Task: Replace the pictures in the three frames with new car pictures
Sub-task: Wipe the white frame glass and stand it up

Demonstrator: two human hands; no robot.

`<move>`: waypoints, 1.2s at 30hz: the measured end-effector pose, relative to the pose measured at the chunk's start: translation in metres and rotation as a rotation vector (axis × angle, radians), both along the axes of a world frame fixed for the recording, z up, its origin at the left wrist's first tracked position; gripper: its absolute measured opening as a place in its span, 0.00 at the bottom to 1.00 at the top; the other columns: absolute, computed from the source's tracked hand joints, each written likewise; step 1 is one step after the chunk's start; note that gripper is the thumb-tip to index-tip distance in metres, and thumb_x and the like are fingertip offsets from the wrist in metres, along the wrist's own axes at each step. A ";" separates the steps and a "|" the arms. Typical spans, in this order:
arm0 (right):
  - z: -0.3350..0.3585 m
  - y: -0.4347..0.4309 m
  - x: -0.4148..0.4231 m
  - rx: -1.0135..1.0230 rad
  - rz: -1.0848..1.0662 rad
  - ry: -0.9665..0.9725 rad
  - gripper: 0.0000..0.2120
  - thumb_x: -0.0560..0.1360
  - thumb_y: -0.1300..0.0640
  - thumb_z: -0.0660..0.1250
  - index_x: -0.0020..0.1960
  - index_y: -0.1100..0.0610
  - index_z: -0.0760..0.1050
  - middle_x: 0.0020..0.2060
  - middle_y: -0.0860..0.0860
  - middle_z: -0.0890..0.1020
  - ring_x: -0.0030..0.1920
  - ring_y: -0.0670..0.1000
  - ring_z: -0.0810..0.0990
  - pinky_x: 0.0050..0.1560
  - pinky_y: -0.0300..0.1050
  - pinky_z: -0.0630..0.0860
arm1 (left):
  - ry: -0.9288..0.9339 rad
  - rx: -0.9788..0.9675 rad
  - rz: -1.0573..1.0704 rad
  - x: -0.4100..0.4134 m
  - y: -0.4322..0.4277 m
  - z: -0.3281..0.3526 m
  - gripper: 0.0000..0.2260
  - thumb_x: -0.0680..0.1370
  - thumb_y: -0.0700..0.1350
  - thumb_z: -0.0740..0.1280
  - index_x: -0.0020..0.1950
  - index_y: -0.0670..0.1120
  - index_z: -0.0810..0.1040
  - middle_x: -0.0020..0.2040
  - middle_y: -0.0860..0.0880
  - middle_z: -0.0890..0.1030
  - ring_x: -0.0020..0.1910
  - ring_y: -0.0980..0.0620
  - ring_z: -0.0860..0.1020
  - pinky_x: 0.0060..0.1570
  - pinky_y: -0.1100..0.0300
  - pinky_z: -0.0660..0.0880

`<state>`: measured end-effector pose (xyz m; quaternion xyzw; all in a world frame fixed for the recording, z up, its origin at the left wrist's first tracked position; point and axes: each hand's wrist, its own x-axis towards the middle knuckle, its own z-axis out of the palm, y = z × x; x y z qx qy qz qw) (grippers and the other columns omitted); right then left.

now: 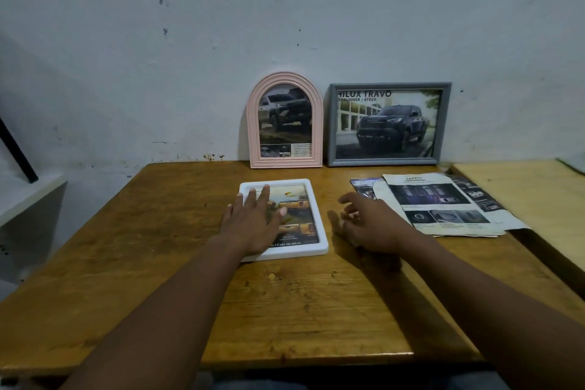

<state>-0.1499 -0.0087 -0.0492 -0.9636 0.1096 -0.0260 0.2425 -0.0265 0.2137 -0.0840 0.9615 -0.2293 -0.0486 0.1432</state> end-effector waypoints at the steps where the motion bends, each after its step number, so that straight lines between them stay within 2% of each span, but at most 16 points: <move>1: -0.001 -0.003 -0.008 -0.021 0.015 0.004 0.25 0.77 0.45 0.67 0.71 0.44 0.65 0.64 0.50 0.78 0.60 0.53 0.77 0.60 0.53 0.76 | -0.005 0.006 0.001 -0.001 -0.001 0.000 0.33 0.83 0.67 0.46 0.84 0.55 0.41 0.84 0.46 0.44 0.82 0.41 0.41 0.78 0.40 0.42; 5: -0.010 -0.009 -0.033 -0.099 0.069 -0.004 0.28 0.76 0.46 0.68 0.73 0.44 0.64 0.66 0.50 0.75 0.64 0.52 0.73 0.64 0.51 0.72 | -0.006 0.014 0.014 -0.004 0.003 -0.001 0.33 0.83 0.66 0.46 0.84 0.55 0.41 0.84 0.46 0.44 0.82 0.40 0.41 0.78 0.39 0.42; 9: -0.021 -0.003 -0.041 -0.141 0.092 -0.045 0.25 0.79 0.49 0.64 0.74 0.45 0.63 0.70 0.51 0.73 0.67 0.53 0.71 0.65 0.52 0.71 | 0.000 0.008 0.025 -0.004 0.009 -0.004 0.33 0.83 0.66 0.46 0.83 0.55 0.41 0.84 0.46 0.43 0.82 0.41 0.41 0.78 0.39 0.42; 12: -0.022 0.003 -0.039 -0.217 0.069 -0.112 0.20 0.82 0.53 0.60 0.73 0.47 0.66 0.68 0.53 0.75 0.65 0.55 0.73 0.62 0.53 0.73 | 0.019 -0.015 0.020 -0.005 0.012 -0.004 0.33 0.83 0.66 0.47 0.83 0.55 0.41 0.84 0.47 0.43 0.82 0.41 0.41 0.78 0.38 0.43; 14: -0.020 0.004 -0.035 -0.245 0.062 -0.148 0.19 0.81 0.57 0.61 0.71 0.48 0.68 0.65 0.52 0.77 0.63 0.54 0.75 0.58 0.49 0.74 | 0.028 -0.037 0.016 -0.004 0.014 -0.004 0.32 0.83 0.66 0.47 0.83 0.55 0.41 0.84 0.47 0.43 0.82 0.42 0.40 0.78 0.38 0.44; 17: -0.006 0.005 -0.022 -0.137 0.030 -0.216 0.18 0.80 0.59 0.63 0.68 0.49 0.71 0.61 0.52 0.80 0.57 0.53 0.78 0.53 0.45 0.75 | 0.040 -0.089 0.026 -0.001 0.018 -0.001 0.32 0.83 0.66 0.47 0.83 0.56 0.41 0.84 0.48 0.44 0.82 0.42 0.41 0.79 0.39 0.45; 19: 0.008 0.010 -0.003 -0.001 -0.013 -0.280 0.14 0.80 0.60 0.65 0.63 0.49 0.72 0.57 0.51 0.81 0.51 0.50 0.79 0.48 0.43 0.77 | 0.036 -0.139 0.040 0.001 0.021 0.002 0.32 0.83 0.65 0.48 0.84 0.56 0.42 0.84 0.48 0.45 0.82 0.43 0.42 0.79 0.39 0.46; 21: 0.025 0.019 0.021 0.154 -0.045 -0.311 0.11 0.78 0.61 0.68 0.57 0.49 0.72 0.53 0.49 0.80 0.46 0.49 0.79 0.41 0.41 0.78 | 0.025 -0.206 0.059 0.006 0.024 0.003 0.31 0.84 0.64 0.49 0.84 0.55 0.44 0.84 0.49 0.47 0.82 0.44 0.44 0.79 0.39 0.48; 23: 0.039 0.029 0.045 0.223 -0.020 -0.305 0.09 0.77 0.61 0.69 0.53 0.50 0.72 0.50 0.49 0.78 0.44 0.49 0.78 0.37 0.40 0.78 | 0.026 -0.267 0.086 0.013 0.028 0.003 0.31 0.84 0.63 0.51 0.84 0.56 0.45 0.84 0.51 0.49 0.82 0.45 0.46 0.79 0.40 0.50; 27: 0.048 0.049 0.089 0.213 0.115 -0.226 0.09 0.76 0.61 0.70 0.52 0.50 0.74 0.49 0.50 0.77 0.45 0.49 0.78 0.39 0.42 0.79 | 0.026 -0.287 0.118 0.025 0.041 0.004 0.30 0.85 0.58 0.54 0.83 0.58 0.42 0.84 0.51 0.51 0.82 0.45 0.49 0.78 0.41 0.52; 29: 0.043 0.061 0.111 0.152 0.135 -0.214 0.10 0.76 0.61 0.70 0.54 0.49 0.74 0.51 0.50 0.79 0.47 0.49 0.78 0.43 0.44 0.80 | 0.036 -0.303 0.116 0.029 0.047 0.005 0.30 0.86 0.57 0.55 0.83 0.57 0.41 0.84 0.50 0.52 0.82 0.46 0.49 0.77 0.43 0.52; 32: 0.034 0.080 0.138 0.051 0.156 -0.302 0.13 0.78 0.61 0.68 0.59 0.48 0.73 0.55 0.51 0.80 0.51 0.50 0.79 0.51 0.46 0.80 | 0.018 -0.314 0.098 0.031 0.050 0.006 0.30 0.86 0.55 0.54 0.83 0.56 0.41 0.83 0.49 0.54 0.82 0.46 0.50 0.77 0.44 0.54; 34: 0.025 0.089 0.147 0.013 0.194 -0.314 0.14 0.79 0.61 0.67 0.61 0.49 0.73 0.57 0.50 0.80 0.53 0.51 0.79 0.52 0.46 0.79 | -0.006 -0.324 0.090 0.035 0.048 0.004 0.30 0.86 0.55 0.54 0.83 0.56 0.40 0.83 0.48 0.56 0.82 0.45 0.53 0.76 0.45 0.57; 36: 0.010 0.094 0.149 -0.059 0.274 -0.241 0.13 0.79 0.58 0.64 0.62 0.49 0.73 0.58 0.51 0.80 0.55 0.54 0.78 0.53 0.49 0.77 | -0.043 -0.329 0.073 0.039 0.046 0.000 0.30 0.86 0.54 0.53 0.83 0.56 0.39 0.81 0.45 0.61 0.80 0.44 0.60 0.74 0.44 0.62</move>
